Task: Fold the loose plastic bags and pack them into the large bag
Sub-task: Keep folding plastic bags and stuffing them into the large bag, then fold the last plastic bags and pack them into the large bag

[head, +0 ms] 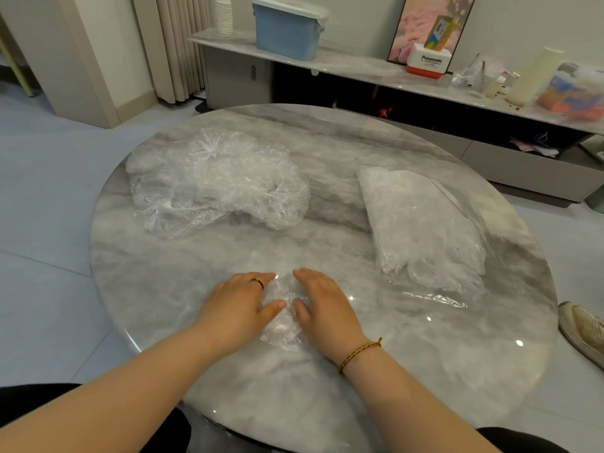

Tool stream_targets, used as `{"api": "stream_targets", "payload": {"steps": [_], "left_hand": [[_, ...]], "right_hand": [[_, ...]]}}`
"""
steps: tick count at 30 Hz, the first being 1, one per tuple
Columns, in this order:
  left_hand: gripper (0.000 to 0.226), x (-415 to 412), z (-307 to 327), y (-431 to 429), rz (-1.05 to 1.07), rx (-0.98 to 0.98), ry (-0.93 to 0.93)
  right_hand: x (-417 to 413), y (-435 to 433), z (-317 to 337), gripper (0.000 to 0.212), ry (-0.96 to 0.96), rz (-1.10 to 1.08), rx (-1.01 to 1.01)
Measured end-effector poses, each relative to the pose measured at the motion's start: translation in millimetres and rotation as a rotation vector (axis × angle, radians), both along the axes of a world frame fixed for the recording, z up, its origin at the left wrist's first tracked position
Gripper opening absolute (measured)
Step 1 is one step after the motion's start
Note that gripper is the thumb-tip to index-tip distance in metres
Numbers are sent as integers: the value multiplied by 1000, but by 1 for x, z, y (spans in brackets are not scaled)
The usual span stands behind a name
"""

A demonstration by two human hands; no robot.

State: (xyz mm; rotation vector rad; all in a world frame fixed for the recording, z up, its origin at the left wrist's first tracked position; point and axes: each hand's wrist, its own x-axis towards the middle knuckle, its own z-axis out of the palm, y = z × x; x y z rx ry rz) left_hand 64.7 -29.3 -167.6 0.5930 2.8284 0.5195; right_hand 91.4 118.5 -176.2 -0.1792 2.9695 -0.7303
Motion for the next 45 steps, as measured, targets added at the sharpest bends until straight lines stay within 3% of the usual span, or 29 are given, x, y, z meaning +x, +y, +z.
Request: {"api": "stream_targets", "payload": {"steps": [3,9,11,13,17,19,21,25,28,34,37,40,45], "left_hand": [[56,-5,6,-5,148,117,-90],[46,-8,8,-4,172,-26,-205],[31,-10,8,-4,186,5,-227],[25,-10,9,-3,201,93,-226],[31,-8,14,5,225,513,-249],[29,-5,22,12,186,626,-243],[26,-2,27,20,140,690,-240],[13,3,34,41,67,739,-243],[5,5,36,54,84,803,-261],[23,8,22,81,-59,640,-204],[39,15,14,97,-137,454,-207],[47,21,12,110,-205,267,-135],[45,28,11,125,-288,242,-113]], "right_hand": [[-1,6,5,46,67,-122,-112],[0,8,14,50,-39,-331,-323],[1,8,16,54,-115,-385,-394],[2,9,20,58,-189,-417,-449],[4,12,32,63,-265,-497,-652],[6,18,38,52,-317,-516,-743],[8,23,44,18,-331,-485,-817],[10,44,48,11,-230,-490,-936],[12,67,63,28,-129,-562,-1008],[19,139,72,29,204,-884,-1072],[24,159,64,24,248,-985,-960],[27,161,57,23,263,-916,-757],[17,154,44,30,156,-796,-581]]}}
